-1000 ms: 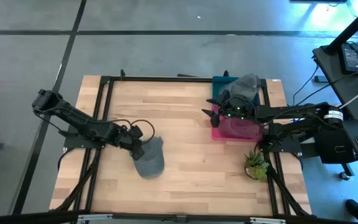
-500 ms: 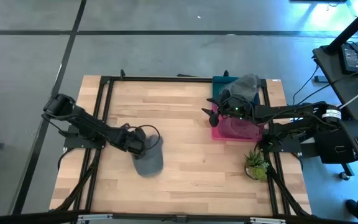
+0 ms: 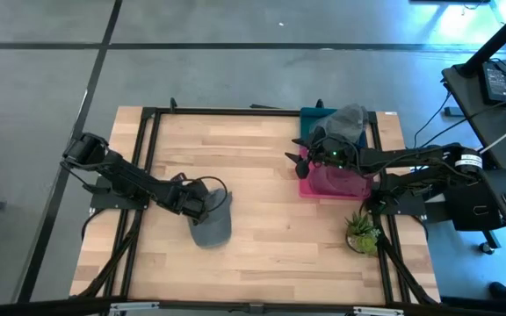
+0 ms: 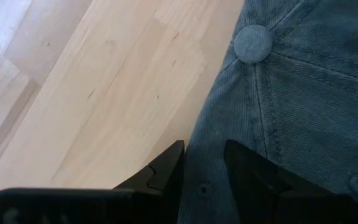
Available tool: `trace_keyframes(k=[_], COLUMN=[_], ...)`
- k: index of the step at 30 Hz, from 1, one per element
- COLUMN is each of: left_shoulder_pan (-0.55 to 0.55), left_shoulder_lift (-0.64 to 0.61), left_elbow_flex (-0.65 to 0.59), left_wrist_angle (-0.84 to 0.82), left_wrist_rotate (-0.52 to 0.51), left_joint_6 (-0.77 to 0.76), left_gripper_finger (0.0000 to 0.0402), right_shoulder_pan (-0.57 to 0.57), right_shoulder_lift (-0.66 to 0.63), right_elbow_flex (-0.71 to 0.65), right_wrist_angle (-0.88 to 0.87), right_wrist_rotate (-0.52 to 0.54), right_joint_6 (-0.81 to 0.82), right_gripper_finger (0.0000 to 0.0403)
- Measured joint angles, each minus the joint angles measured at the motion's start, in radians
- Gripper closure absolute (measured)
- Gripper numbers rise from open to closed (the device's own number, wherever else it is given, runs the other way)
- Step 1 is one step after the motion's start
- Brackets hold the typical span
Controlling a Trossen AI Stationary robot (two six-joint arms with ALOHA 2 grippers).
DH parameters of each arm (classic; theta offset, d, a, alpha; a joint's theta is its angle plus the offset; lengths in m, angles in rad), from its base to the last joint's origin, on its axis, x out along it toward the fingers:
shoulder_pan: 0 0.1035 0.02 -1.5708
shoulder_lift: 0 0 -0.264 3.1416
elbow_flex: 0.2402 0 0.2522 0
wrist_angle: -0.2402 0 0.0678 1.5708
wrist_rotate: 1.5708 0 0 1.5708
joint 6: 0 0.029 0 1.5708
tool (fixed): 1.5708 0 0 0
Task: Pick & Place hat
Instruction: Put the gray cap into the blue bin
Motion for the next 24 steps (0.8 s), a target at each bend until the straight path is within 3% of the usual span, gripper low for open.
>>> trace_keyframes(k=[16, 21, 24], left_shoulder_pan=[0.04, 0.144, 0.203], left_shoulder_lift=[0.003, 0.011, 0.038], left_elbow_flex=[-0.003, -0.003, -0.001], left_wrist_angle=[0.041, 0.112, 0.184], left_wrist_rotate=[-0.049, -0.062, -0.048], left_joint_6=[0.085, 0.217, 0.401], left_gripper_finger=[0.0286, 0.0286, 0.0286], right_shoulder_pan=[0.0, 0.0, 0.0], right_shoulder_lift=[0.0, 0.0, 0.0], right_elbow_flex=[0.0, 0.0, 0.0], right_wrist_angle=[-0.003, -0.006, -0.013], right_wrist_rotate=[0.0, 0.0, 0.0], right_joint_6=[-0.004, -0.005, -0.004], right_gripper_finger=[0.0122, 0.0122, 0.0122])
